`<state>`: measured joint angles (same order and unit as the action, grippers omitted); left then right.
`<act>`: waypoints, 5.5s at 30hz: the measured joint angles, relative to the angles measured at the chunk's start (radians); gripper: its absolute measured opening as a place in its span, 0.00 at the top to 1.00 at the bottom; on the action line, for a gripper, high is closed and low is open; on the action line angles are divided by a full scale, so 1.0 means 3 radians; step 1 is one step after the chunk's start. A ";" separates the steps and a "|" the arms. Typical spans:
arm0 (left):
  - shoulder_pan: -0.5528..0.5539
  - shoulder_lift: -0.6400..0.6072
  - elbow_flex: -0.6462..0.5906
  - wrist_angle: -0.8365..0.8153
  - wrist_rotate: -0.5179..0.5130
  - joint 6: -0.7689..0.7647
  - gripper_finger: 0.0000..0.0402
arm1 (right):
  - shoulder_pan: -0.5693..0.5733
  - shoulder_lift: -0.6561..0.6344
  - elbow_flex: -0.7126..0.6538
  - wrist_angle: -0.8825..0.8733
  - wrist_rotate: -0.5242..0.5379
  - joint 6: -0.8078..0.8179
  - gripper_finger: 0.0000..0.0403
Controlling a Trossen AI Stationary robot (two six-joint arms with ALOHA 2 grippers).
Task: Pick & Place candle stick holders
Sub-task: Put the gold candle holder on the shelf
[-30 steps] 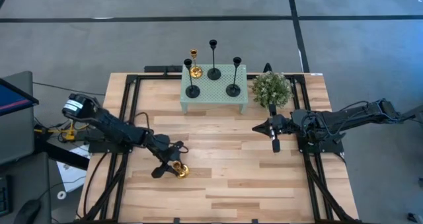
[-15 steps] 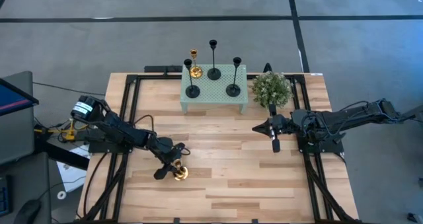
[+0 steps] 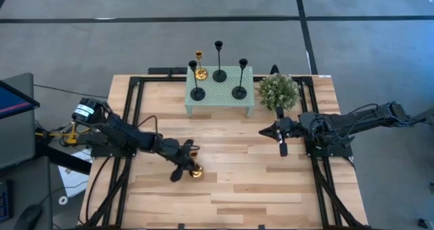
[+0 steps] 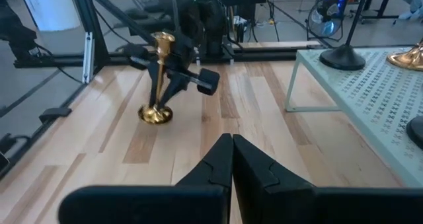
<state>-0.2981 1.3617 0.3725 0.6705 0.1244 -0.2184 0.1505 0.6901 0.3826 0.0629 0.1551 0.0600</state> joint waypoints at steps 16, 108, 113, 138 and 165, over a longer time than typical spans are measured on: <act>0.0607 -0.0001 0.0833 -0.0482 0.0032 0.0528 0.90 | 0.0220 -0.0206 0.0031 0.0007 -0.0008 -0.0134 1.00; 0.0826 -0.0004 0.1124 -0.0884 -0.0226 0.0715 0.97 | -0.0251 0.3219 0.1301 0.2311 -0.0259 0.0164 0.69; 0.0826 -0.0004 0.1123 -0.0859 -0.0227 0.0715 0.97 | -0.0251 0.3219 0.1374 0.2315 -0.0365 0.0153 0.74; 0.0826 -0.0004 0.1117 -0.0755 -0.0222 0.0715 0.97 | -0.0249 0.3218 0.1391 0.2175 -0.0355 0.0138 0.98; 0.0837 -0.0005 0.1116 -0.0688 -0.0226 0.0889 0.72 | -0.0192 0.2591 0.1235 0.1292 0.0071 -0.0147 1.00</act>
<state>-0.0469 1.3602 0.7074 0.4641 0.0566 0.0483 0.0929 1.4674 0.7532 0.4504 0.1763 0.0158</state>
